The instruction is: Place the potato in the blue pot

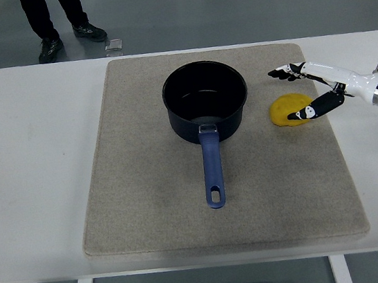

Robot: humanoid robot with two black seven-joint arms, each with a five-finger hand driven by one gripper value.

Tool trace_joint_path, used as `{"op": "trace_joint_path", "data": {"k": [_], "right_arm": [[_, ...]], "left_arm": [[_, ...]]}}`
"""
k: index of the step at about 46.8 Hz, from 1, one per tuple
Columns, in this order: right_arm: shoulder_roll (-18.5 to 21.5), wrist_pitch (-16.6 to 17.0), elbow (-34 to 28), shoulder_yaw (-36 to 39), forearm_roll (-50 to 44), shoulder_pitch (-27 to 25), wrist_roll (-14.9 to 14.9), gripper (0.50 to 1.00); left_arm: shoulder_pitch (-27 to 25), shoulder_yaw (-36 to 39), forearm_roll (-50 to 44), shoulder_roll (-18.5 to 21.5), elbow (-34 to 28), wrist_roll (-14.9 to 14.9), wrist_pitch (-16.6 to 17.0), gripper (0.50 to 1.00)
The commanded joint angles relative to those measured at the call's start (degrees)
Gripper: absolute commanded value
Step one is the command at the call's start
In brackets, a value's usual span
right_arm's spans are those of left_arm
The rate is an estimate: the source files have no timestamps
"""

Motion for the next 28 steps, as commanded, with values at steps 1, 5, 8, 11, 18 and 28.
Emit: {"op": "trace_joint_path", "data": {"k": [1,5,8,11,18,28], "right_arm": [[0.30,-1.25,-0.11,-0.88,-0.01,-0.18,0.00,0.921],[0.39,-1.43,-0.72,-1.06,-0.10,-0.18,-0.09,0.919],[0.39,-1.43,-0.81,-1.15,-0.10,-0.44,-0.09,0.919],[0.30,-1.43,-1.25,-1.32,-0.18,-0.79,-0.09,0.917],[1.17,-1.43,-2.66,-1.50,-0.18,-0.97,-0.09,0.903],[1.79,-1.43,-3.62,-2.29,-0.27,-0.88,-0.09,0.848]], "left_arm": [[0.02,0.00,0.00,0.00,0.00,0.00,0.00,1.000],[0.02,0.00,0.00,0.00,0.00,0.00,0.00,1.000],[0.02,0.00,0.00,0.00,0.00,0.00,0.00,1.000],[0.02,0.00,0.00,0.00,0.00,0.00,0.00,1.000],[0.02,0.00,0.00,0.00,0.00,0.00,0.00,1.000],[0.02,0.00,0.00,0.00,0.00,0.00,0.00,1.000]]}}
